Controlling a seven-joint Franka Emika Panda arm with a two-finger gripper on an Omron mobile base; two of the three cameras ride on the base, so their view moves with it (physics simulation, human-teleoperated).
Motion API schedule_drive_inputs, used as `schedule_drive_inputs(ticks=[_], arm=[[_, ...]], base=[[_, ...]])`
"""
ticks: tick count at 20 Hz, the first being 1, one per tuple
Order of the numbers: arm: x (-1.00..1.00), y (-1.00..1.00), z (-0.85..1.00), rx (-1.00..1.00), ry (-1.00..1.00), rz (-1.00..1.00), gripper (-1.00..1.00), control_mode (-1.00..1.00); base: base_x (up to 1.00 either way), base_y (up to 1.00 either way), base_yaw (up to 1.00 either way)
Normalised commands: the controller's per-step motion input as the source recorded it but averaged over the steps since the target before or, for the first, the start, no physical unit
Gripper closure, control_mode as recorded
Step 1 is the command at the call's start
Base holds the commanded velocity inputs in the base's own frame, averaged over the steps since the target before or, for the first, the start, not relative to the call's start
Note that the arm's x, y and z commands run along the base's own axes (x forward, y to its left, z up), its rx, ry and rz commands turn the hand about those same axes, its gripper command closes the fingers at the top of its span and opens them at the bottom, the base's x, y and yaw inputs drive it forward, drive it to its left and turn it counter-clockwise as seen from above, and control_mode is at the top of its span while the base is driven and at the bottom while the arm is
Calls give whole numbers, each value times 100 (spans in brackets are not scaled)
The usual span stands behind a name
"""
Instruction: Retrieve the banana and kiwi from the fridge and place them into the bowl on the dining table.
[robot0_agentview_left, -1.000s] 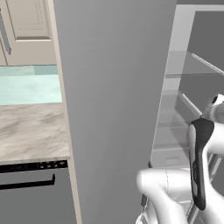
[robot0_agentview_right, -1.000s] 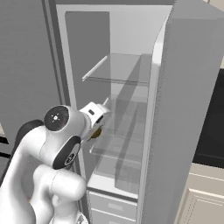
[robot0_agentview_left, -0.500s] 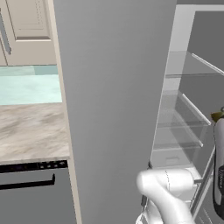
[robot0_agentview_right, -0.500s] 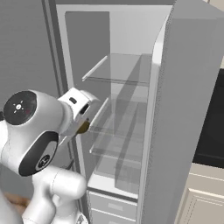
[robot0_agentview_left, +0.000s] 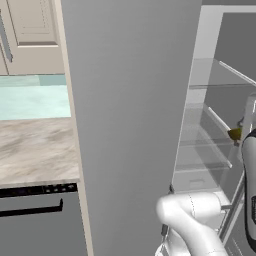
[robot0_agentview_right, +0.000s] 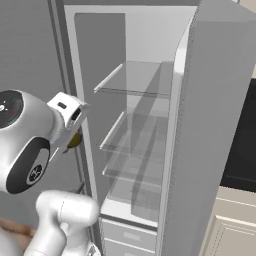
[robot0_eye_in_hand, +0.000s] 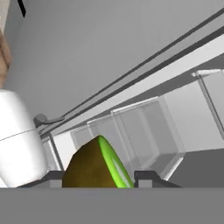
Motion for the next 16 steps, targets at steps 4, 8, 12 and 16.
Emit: schedule_drive_inputs(ticks=[4, 8, 12, 16], arm=[[0, 10, 0, -1, 0, 3, 100, 100], [0, 0, 0, 0, 0, 0, 100, 100], [0, 0, 0, 0, 0, 0, 100, 100], [0, 0, 0, 0, 0, 0, 100, 100]], base=[[-6, 22, 9], [-62, 26, 8], [-100, 29, 0], [-100, 34, 0]])
